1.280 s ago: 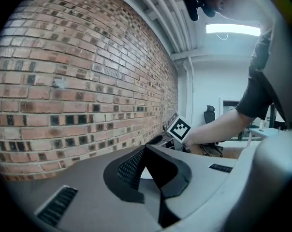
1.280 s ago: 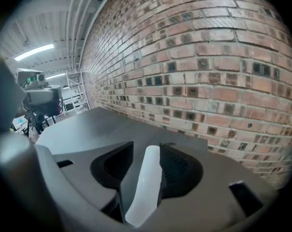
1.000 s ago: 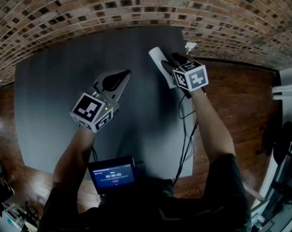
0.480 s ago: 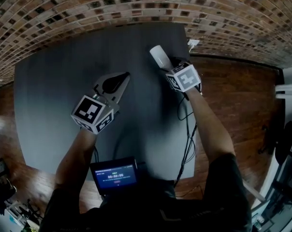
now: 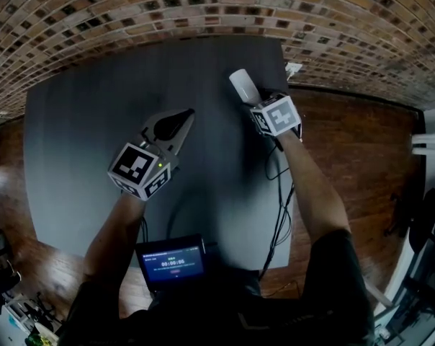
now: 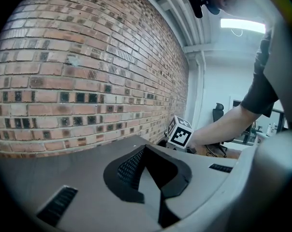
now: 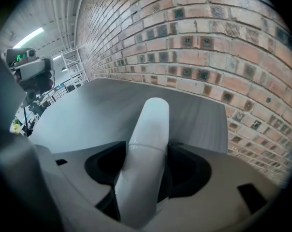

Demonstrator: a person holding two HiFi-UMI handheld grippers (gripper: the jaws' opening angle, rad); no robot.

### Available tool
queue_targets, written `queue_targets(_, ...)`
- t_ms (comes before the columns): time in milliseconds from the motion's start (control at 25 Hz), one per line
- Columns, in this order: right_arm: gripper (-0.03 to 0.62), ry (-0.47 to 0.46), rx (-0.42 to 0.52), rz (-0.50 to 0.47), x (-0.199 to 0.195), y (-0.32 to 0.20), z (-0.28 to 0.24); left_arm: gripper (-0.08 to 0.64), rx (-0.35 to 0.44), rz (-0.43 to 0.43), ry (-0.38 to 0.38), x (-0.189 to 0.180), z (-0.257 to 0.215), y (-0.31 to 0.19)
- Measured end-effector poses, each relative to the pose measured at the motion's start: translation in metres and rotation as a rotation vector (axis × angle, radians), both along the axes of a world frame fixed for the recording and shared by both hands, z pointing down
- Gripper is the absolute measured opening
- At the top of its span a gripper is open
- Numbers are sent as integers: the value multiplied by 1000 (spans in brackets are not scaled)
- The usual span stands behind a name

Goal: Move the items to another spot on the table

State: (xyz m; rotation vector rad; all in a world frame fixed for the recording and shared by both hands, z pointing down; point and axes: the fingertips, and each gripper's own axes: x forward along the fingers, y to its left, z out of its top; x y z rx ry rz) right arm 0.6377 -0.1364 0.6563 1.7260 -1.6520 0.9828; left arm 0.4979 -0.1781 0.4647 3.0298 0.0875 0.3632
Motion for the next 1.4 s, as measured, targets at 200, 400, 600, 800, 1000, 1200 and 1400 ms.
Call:
queue_targets(200,272,0,5,25,3,2,-3,3,14,-1,7,-3,-9,-1)
queue_targets(400,270,2,40,25,0,3,-19,3,34,-21,23,-15,-23,-5)
queue_targets(600,270,20,94,0,-11,-3,-50,3,50,-54,57,-36,-43,-4)
queue_targets(800,270,36,145,-74,-46,-15,-89,3,73,-102,84,-74,-66,-4)
queue_targets(1000,270,36,194,-175,-98,-36,-117,3,103,-207,113,-136,-88,-12)
queue_targets(1200,270,38,232,-282,-178,-56,-153,3,126,-327,151,-221,-115,-18)
queue_targets(1400,270,43,283,-383,-264,-74,-183,3,169,-428,182,-308,-135,-15)
